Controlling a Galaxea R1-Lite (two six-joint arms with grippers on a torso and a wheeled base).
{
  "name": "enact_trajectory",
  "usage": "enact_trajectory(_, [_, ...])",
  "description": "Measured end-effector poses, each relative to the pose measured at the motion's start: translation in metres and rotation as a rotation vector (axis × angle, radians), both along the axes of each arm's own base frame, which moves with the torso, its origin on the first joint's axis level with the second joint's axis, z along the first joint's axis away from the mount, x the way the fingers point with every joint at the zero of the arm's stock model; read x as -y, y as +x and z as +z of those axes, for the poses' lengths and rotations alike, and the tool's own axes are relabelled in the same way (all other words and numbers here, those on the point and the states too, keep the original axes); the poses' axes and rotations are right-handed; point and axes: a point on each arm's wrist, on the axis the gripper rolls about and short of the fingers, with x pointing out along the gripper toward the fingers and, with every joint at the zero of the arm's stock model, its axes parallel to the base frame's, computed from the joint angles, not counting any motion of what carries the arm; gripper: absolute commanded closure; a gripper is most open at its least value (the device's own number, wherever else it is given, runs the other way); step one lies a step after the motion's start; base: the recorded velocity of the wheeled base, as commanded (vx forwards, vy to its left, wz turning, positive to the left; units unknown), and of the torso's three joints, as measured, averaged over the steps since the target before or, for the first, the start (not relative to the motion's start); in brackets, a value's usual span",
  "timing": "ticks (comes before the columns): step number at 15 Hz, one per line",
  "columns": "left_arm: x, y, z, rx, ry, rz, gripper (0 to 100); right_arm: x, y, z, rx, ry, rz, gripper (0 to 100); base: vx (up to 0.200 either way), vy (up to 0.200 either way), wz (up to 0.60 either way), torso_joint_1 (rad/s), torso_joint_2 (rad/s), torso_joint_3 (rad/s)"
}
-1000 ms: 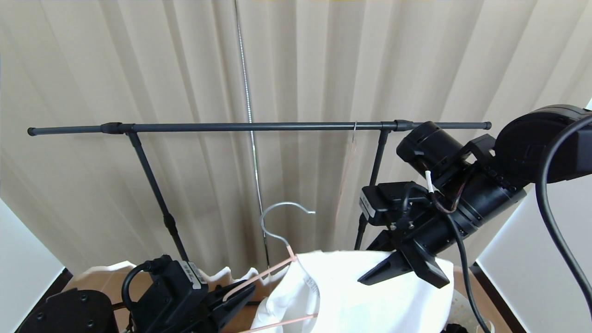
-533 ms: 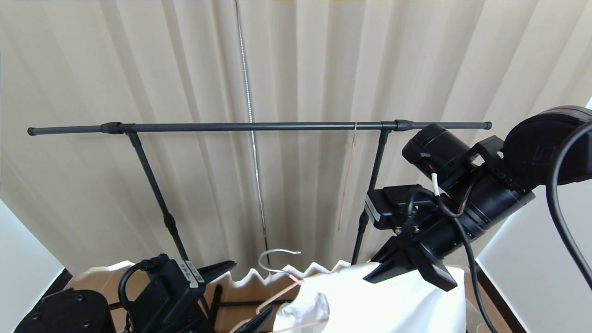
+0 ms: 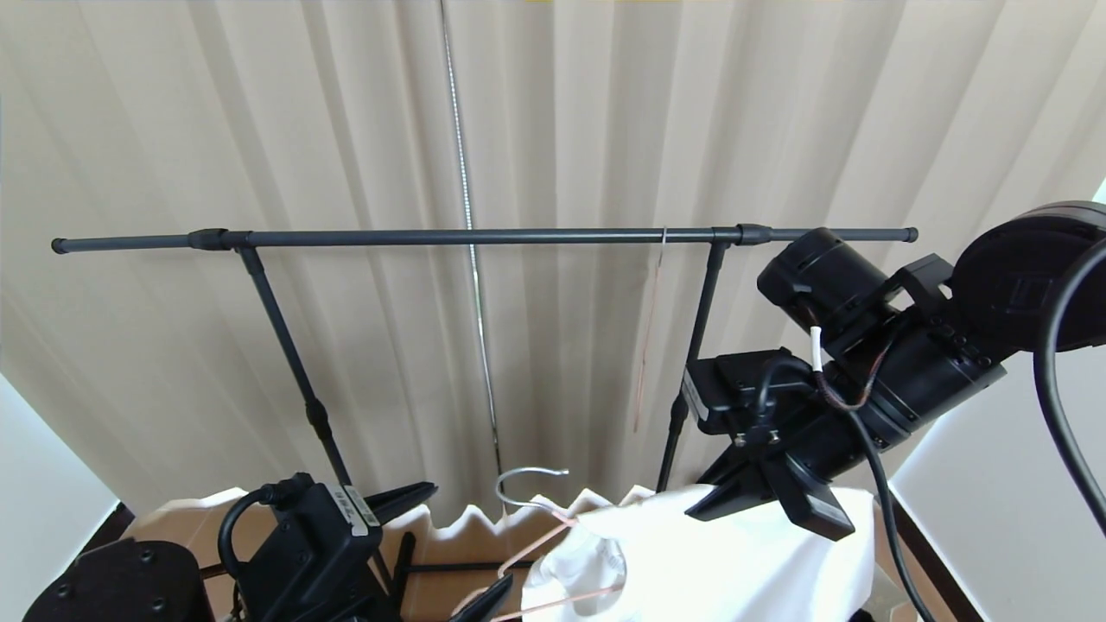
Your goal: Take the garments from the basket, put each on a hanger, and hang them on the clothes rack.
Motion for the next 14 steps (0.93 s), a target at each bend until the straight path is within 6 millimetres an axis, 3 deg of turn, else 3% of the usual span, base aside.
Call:
enact_trajectory(10, [-0.006, 0.008, -0.004, -0.022, 0.010, 0.057, 0, 0.008, -0.003, 0.012, 0.425, 0.001, -0.139, 100, 0.000, 0.000, 0.00, 0.000, 0.00, 0.000])
enact_trajectory(14, [-0.007, 0.014, -0.007, -0.045, 0.001, 0.088, 0, 0.008, -0.010, 0.004, 0.672, 0.054, -0.243, 100, 0.000, 0.000, 0.00, 0.000, 0.00, 0.000])
